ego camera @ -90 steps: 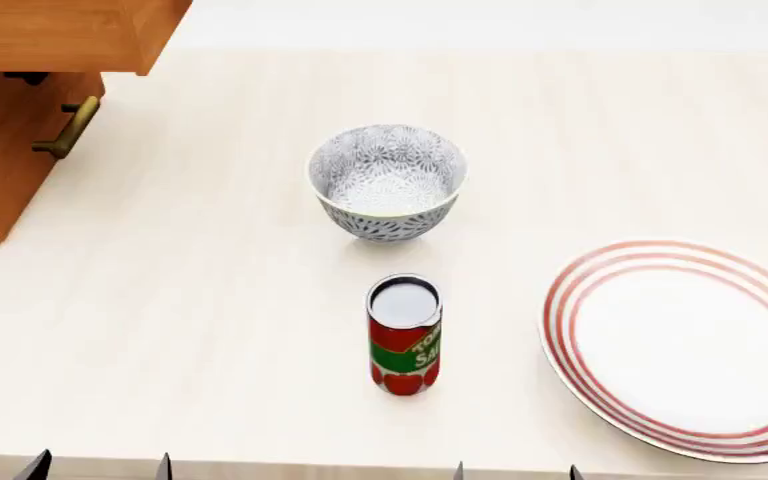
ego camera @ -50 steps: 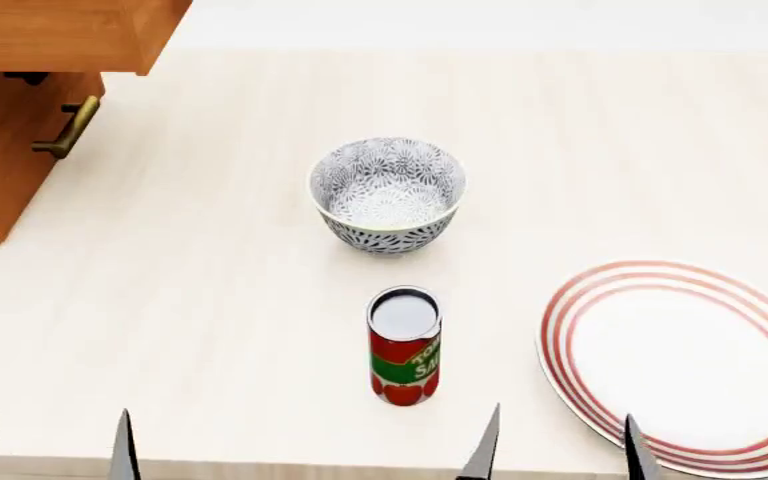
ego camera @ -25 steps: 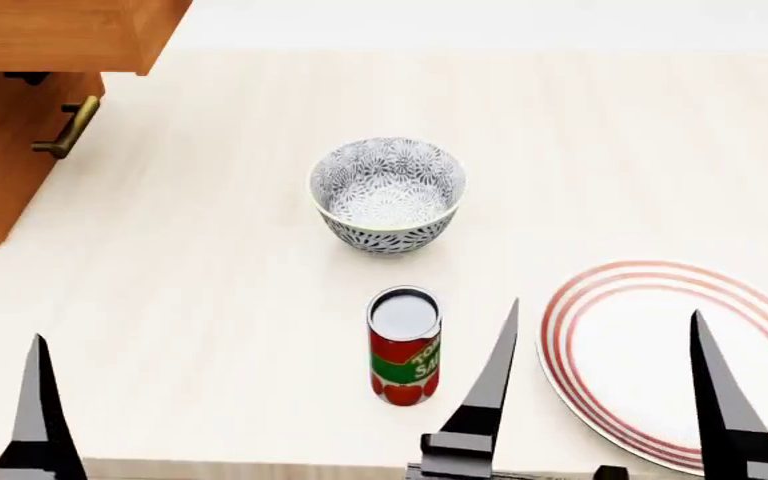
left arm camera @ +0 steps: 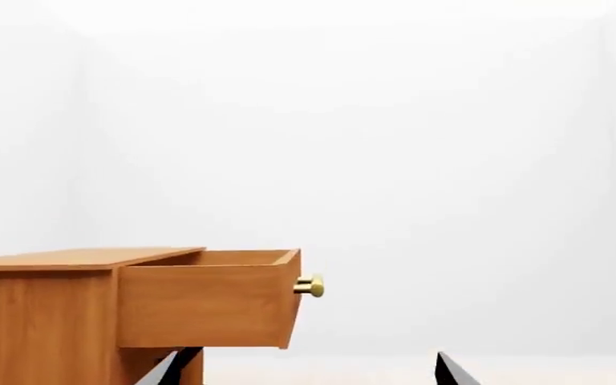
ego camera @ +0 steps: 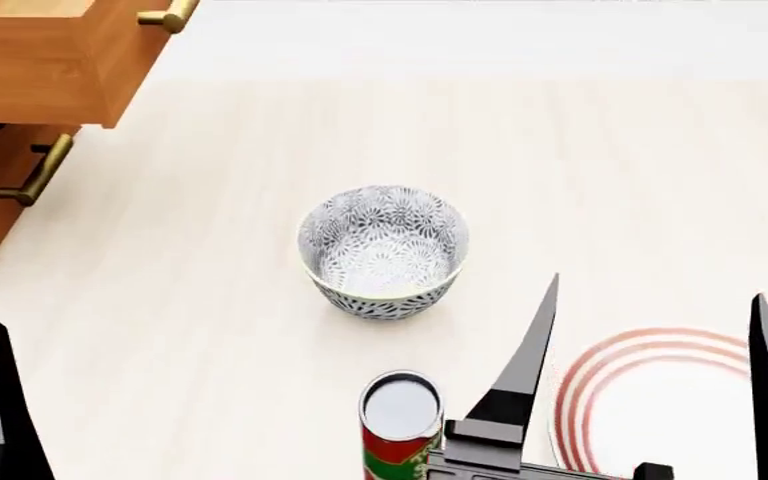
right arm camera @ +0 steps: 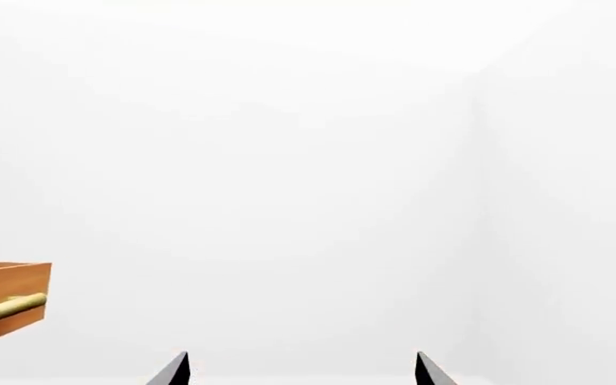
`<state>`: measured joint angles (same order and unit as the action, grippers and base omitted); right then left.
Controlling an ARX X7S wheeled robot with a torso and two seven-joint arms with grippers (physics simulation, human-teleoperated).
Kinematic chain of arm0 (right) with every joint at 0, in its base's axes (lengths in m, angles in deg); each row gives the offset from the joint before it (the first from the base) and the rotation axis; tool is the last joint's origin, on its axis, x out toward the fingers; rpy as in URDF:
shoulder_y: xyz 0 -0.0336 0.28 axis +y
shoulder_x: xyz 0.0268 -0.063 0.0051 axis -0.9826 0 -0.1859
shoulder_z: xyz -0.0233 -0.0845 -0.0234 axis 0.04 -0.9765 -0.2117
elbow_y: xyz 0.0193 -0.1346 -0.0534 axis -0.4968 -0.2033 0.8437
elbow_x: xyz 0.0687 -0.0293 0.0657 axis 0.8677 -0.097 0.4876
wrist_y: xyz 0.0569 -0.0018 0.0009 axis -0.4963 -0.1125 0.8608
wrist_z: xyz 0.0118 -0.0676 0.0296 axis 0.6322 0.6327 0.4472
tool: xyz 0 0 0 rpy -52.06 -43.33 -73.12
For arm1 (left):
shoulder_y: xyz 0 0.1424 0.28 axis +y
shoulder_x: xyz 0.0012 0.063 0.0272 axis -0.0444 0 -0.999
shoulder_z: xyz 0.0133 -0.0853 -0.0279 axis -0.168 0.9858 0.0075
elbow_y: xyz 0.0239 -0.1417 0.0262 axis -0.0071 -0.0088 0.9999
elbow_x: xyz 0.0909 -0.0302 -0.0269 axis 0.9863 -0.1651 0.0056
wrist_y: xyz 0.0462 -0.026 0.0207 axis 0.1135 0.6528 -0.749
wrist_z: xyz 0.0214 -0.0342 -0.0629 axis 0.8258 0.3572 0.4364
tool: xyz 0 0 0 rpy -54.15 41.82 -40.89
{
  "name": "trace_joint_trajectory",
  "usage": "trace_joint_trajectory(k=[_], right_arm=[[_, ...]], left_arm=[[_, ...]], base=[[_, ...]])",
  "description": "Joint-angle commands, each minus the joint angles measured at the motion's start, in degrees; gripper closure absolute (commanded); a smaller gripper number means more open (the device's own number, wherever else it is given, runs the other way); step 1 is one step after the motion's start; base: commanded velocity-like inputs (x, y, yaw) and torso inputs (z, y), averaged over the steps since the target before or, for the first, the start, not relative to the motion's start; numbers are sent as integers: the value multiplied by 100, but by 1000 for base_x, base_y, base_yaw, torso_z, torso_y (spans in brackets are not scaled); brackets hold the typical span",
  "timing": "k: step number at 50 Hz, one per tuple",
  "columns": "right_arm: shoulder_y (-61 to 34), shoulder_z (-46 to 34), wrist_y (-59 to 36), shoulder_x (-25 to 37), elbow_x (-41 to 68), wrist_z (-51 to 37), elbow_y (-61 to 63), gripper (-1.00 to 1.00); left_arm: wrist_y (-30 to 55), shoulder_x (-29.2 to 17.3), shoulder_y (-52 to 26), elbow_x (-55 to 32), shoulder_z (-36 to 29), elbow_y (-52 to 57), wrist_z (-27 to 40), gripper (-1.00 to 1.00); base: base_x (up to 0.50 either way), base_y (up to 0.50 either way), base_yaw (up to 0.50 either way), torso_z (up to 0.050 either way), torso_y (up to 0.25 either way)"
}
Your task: Put the bowl on top of the cabinet.
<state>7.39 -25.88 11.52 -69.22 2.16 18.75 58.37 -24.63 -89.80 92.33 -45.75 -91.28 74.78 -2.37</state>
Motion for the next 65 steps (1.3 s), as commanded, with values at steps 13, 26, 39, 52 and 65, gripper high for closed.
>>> trace_joint_trajectory(k=[13,26,39,52,65], right_arm=[[-24,12,-82,105,74,-106,108,-100],[-20,-7,-90,142,99,-173,73,-100],[16,137,19,97,215,-311,127,-100],[-96,-129,-361,230,-86,-388,216,-100],[-90,-129,-358,239,-69,-398,228,-100]], left_arm=[[126,-121,-21,-125,-89,188,129,-100],[48,-184,3,-198,-111,145,182,-100],[102,-245,-21,-273,-123,215,266,-100],[27,-316,-20,-284,-162,126,322,-100],[42,-376,-29,-306,-182,147,402,-100]], base=[[500,0,0,0,0],[500,0,0,0,1],[144,0,0,0,0],[0,350,0,0,0],[0,500,0,0,0]])
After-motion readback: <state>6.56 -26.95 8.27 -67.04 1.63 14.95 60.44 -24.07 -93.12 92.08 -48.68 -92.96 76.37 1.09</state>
